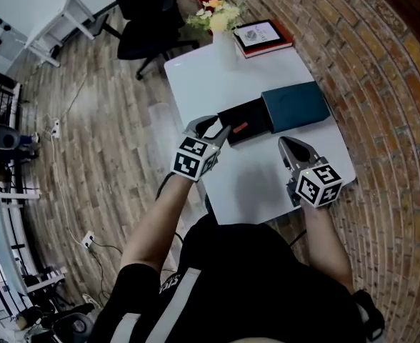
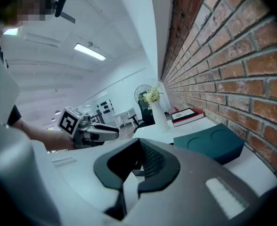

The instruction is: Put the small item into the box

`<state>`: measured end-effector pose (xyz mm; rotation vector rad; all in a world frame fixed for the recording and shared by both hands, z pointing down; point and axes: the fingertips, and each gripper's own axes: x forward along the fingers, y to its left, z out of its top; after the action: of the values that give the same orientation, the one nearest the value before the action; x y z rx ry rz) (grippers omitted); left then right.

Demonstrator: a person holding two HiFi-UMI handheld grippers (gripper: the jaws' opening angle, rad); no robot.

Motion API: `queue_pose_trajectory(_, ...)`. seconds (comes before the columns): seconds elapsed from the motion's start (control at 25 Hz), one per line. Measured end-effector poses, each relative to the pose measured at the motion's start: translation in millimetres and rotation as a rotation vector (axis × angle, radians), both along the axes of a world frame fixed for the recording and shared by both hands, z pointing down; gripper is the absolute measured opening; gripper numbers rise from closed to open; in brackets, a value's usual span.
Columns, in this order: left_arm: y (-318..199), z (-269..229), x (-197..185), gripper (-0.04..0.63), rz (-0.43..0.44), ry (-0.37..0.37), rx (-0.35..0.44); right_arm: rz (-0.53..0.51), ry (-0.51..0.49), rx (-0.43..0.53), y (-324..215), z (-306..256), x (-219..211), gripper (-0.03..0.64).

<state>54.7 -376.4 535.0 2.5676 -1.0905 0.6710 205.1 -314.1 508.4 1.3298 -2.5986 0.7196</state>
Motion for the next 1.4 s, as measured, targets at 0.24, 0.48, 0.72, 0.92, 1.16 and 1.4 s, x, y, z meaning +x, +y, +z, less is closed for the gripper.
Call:
queue_pose_trajectory(0.24, 33, -12, -16, 0.019, 0.053, 0.066, -0.016, -0.016, 0.003, 0.007, 4, -5, -20, 0.002)
queue_pose_trajectory(0.48, 36, -38, -47, 0.009, 0.031, 0.176, 0.047, 0.029, 0.033, 0.027, 2, -20, -42, 0.002)
queue_pose_trajectory(0.72, 40, -80, -87, 0.009, 0.050, 0.338, 0.115, 0.085, 0.038, 0.057, 8, -41, -79, 0.002)
queue_pose_trajectory(0.92, 41, -100, -106, 0.009, 0.111, 0.378, 0.171, 0.145, 0.031, 0.076, 19, -56, -96, 0.002)
queue_pose_trajectory(1.16, 45, -114, -108, 0.009, 0.143, 0.390, 0.198, 0.156, 0.056, 0.138, 28, -72, -102, 0.002)
queue_pose_trajectory(1.4, 53, -143, -111, 0.009, 0.106, 0.466, 0.230, 0.151, 0.044, 0.192, 29, -94, -97, 0.002)
